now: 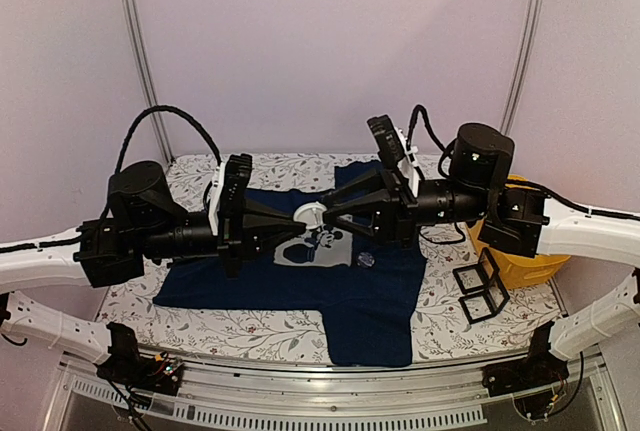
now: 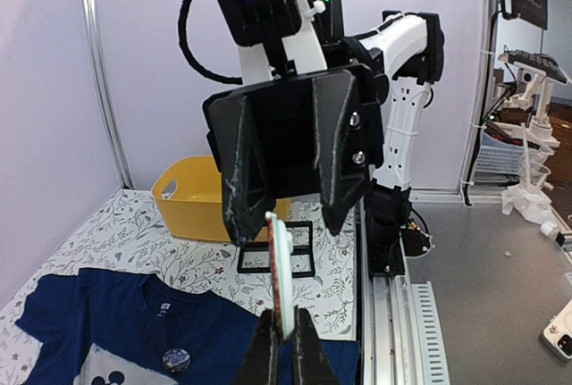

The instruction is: Pin the brooch onto the clothing

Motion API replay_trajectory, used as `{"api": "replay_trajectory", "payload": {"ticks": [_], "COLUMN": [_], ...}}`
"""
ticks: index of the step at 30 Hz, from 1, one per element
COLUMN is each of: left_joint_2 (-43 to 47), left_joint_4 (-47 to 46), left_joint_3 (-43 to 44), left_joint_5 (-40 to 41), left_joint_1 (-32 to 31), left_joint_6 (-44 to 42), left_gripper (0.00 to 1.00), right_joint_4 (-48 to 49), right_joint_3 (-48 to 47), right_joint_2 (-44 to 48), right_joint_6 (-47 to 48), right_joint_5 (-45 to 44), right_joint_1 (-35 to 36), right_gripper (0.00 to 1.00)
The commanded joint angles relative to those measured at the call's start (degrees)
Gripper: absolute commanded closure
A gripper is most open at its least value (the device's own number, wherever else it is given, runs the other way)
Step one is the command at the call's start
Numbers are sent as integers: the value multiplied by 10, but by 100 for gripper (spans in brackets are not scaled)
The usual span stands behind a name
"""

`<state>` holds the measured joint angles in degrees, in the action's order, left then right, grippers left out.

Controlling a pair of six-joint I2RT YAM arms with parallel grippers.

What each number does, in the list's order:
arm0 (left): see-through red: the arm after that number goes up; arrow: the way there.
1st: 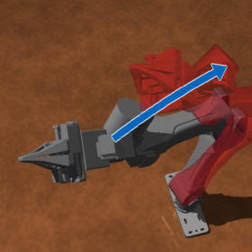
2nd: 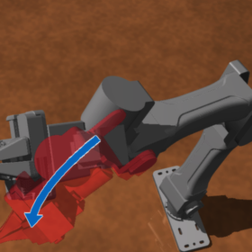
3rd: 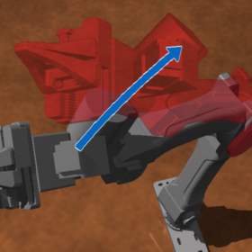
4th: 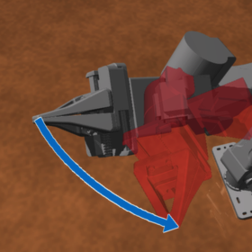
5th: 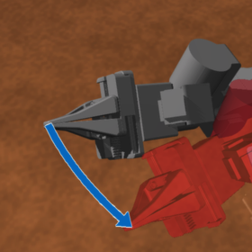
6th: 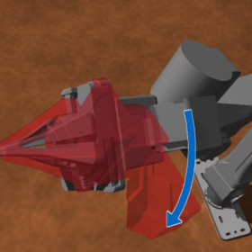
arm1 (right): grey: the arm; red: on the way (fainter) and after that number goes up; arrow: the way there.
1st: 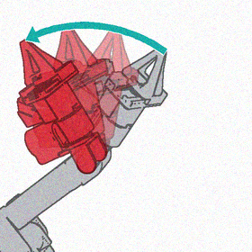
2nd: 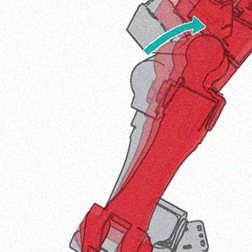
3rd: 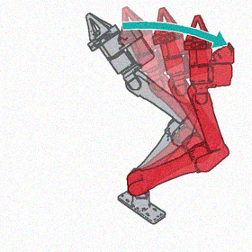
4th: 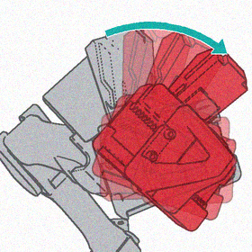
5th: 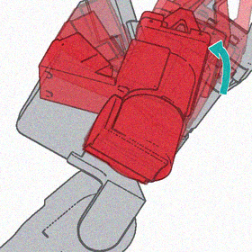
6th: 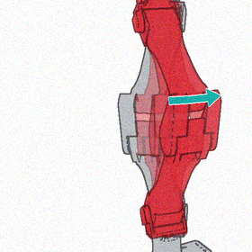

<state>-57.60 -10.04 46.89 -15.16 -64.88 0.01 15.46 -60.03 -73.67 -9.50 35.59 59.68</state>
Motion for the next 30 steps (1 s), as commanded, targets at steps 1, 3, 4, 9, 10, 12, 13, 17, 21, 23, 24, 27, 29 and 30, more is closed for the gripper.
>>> {"api": "replay_trajectory", "payload": {"ticks": [1,3,4,9,10,12,13,17,21,23,24,27,29,30], "left_joint_2": [4,4,4,3,3,3,3,2,1,-2,-5,-15,-20,-21], "left_joint_4": [-11,-9,-9,-10,-10,-9,-9,-8,-5,0,5,28,33,34], "left_joint_3": [-3,-3,-3,-2,-2,-2,-2,-1,-1,2,5,17,20,20], "left_joint_5": [3,5,6,6,7,6,5,4,1,1,0,2,4,6], "left_joint_1": [-9,-9,-9,-10,-10,-10,-9,-10,-9,-11,-12,-18,-22,-23], "left_joint_6": [-2,-2,-2,-4,-5,-6,-6,-7,-11,-16,-19,-31,-40,-42], "left_gripper": [100,100,100,100,100,100,100,100,100,100,100,100,100,100], "right_joint_4": [23,20,18,1,0,-1,-2,-2,-4,-10,-11,-15,-19,-20], "right_joint_3": [3,1,0,-6,-7,-8,-8,-8,-10,-14,-15,-20,-22,-23], "right_joint_2": [-11,-13,-15,-27,-28,-28,-27,-25,-24,-26,-27,-30,-30,-29], "right_joint_6": [-16,-13,-13,-7,-6,-5,-5,-2,-3,-5,-5,-10,-11,-12], "right_joint_5": [7,5,5,-6,-7,-9,-10,-14,-15,-23,-26,-31,-35,-39], "right_joint_1": [2,3,3,5,5,5,5,5,5,5,6,5,5,5], "right_gripper": [66,64,64,63,65,71,75,83,90,91,92,93,94,94]}}
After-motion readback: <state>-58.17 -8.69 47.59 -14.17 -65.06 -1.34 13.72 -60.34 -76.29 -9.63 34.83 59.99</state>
